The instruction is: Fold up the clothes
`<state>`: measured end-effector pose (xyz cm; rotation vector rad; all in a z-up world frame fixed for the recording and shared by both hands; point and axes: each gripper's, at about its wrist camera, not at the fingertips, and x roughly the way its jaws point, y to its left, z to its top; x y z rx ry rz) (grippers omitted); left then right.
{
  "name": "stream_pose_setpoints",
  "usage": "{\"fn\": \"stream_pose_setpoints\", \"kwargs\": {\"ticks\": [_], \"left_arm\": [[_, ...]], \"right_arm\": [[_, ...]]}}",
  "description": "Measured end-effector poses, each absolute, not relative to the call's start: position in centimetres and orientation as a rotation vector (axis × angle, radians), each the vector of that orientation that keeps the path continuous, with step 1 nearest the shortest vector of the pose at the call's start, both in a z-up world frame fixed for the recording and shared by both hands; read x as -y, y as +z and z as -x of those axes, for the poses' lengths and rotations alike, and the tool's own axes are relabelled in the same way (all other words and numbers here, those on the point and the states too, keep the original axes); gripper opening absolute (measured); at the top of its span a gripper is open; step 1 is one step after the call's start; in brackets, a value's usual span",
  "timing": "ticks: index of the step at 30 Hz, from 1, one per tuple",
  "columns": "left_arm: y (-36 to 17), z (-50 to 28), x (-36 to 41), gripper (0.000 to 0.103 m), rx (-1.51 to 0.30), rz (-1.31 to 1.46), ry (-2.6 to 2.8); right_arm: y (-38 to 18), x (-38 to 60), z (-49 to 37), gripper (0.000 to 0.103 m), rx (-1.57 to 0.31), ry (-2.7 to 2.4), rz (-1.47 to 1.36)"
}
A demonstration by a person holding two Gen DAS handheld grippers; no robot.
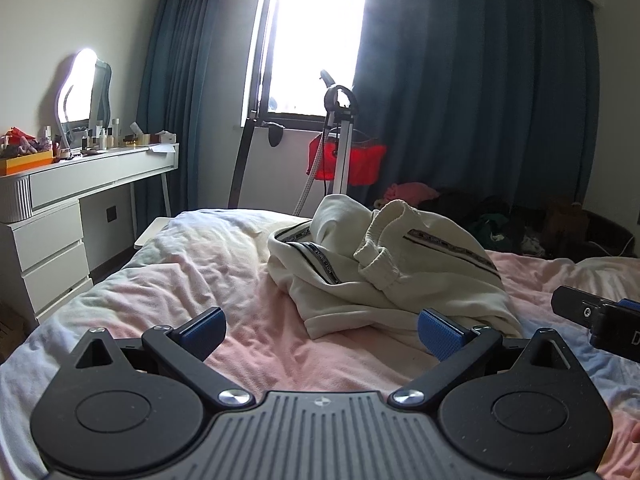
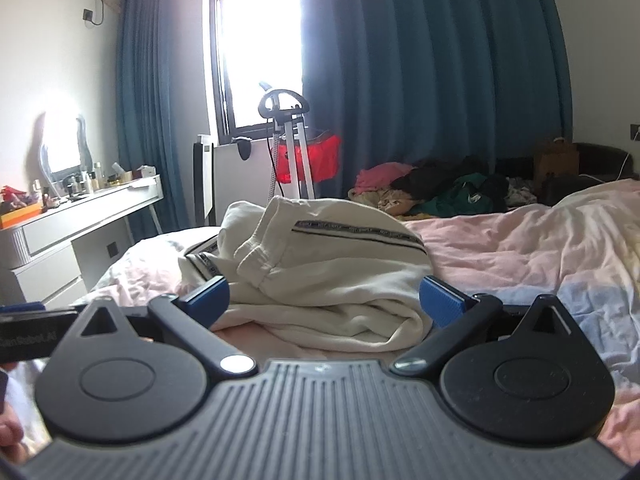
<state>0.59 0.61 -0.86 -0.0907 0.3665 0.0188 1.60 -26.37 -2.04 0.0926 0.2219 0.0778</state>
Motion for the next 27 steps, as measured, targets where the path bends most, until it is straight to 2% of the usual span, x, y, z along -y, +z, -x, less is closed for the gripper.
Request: {"fn": "stream_pose_setpoints", "kwargs": {"ticks": [10, 15, 18, 23, 27], "left_arm": [[3.0, -0.7, -1.2, 0.103, -0.337, 0.127, -0.002], [4.0, -2.1, -1.6, 0.103, -0.304, 0.101, 0.004], [2.9, -2.5, -2.4, 0.103, -0.313, 0.125, 0.007], [1.1, -3.1, -4.3, 0.103, -0.356, 0.153, 0.019], [0.4, -4.1, -5.9, 0.103, -0.357, 0.155, 0.039]], "right_arm": [[-1.2, 26.9, -0.8, 0.103, -0.177, 0.059, -0.094], [-1.1, 27.2, -0.7, 0.103, -0.121, -0.030, -0.087], [-1.2, 27.4, -1.1, 0.103, -0.101, -0.041, -0.091], [-0.4, 26.3, -6.2, 0.103, -0.129, 0.035, -0.108], [0.2, 23.0, -14.1, 0.099, -0.181, 0.087, -0.033]]}}
